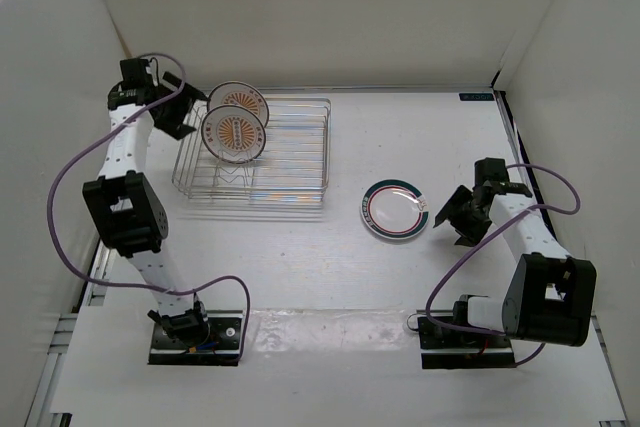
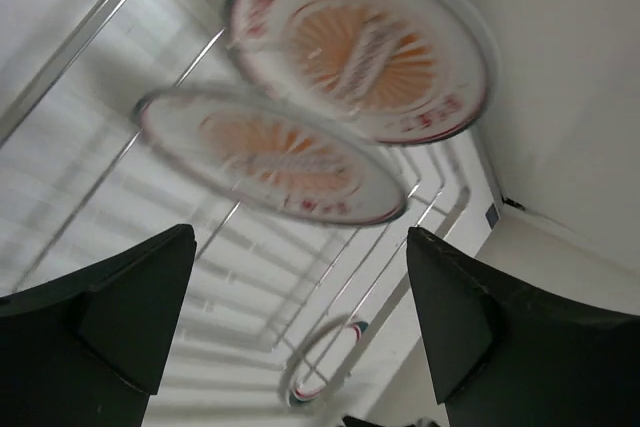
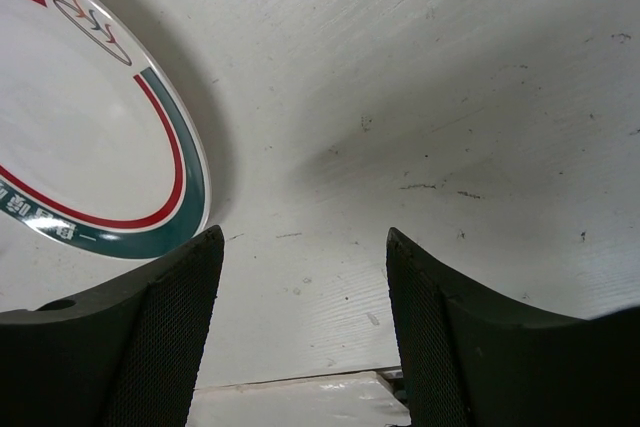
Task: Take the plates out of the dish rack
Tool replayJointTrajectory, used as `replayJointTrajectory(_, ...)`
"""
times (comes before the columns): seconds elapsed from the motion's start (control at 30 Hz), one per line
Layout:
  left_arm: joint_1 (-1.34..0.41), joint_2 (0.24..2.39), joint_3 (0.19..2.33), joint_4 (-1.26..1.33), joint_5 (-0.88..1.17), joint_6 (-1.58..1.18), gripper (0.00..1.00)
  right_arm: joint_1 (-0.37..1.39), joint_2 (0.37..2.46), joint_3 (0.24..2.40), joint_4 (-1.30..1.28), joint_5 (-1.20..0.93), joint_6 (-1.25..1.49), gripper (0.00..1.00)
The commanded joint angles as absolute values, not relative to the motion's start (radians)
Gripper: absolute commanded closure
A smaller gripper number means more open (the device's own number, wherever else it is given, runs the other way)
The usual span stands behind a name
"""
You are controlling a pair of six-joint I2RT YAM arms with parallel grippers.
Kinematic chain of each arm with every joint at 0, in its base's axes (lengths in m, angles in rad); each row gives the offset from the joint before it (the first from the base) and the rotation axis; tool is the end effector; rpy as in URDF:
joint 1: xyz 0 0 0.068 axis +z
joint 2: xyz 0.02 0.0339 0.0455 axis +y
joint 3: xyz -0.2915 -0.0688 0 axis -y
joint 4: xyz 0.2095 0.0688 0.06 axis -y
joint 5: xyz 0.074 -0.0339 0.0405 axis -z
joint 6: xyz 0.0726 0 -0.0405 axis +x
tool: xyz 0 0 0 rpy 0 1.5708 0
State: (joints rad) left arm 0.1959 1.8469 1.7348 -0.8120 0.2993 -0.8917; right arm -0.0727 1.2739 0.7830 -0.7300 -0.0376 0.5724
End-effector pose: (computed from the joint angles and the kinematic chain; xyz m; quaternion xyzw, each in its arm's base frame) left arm 0.3973 0.0570 0.3157 -0.4446 0.8268 -0.2400 0.2472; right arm 0.1977 -0.0117 0.2087 0.3090 0.9348 0.0610 0.1640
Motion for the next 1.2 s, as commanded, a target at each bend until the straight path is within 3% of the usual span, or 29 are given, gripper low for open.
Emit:
replayJointTrajectory(0.0,0.209,1.955,1.831,-0.504,0.446,-0.72,0.06,-0.075,1.258,0.779,-0.71,-0.055,0.572,0.31)
replayJointTrajectory(0.17,0.167,2.098,2.048,-0.499,0.478,-0.422,0.09,-0.074,1.238,0.758,-0.684,-0.078,0.56,0.31)
replayJointTrajectory(0.23,0.158,2.065,1.982,-0.41,0.5,-0.257,0.09,-0.074,1.235,0.756,-0.683,-0.075,0.542,0.31)
replayJointTrajectory(0.3,0.153,2.014,1.898,-0.31,0.511,-0.133,0.02,-0.075,1.224,0.752,-0.686,-0.072,0.529,0.31)
replayJointTrajectory(0.43,0.166,2.028,1.899,-0.275,0.668,0.058,0.05,-0.075,1.223,0.752,-0.69,-0.055,0.502,0.31)
replayJointTrajectory(0.6,0.176,1.97,1.813,-0.199,0.672,0.093,0.06,-0.077,1.241,0.77,-0.69,-0.055,0.468,0.31)
replayJointTrajectory(0.73,0.189,1.964,1.812,-0.209,0.79,0.1,0.06,-0.075,1.256,0.785,-0.692,-0.048,0.456,0.31)
replayJointTrajectory(0.93,0.19,1.918,1.684,-0.23,0.816,0.106,0.19,-0.075,1.292,0.814,-0.683,-0.044,0.434,0.31)
replayJointTrajectory(1.17,0.19,1.861,1.555,-0.248,0.821,0.175,0.18,-0.077,1.31,0.824,-0.677,-0.043,0.433,0.31)
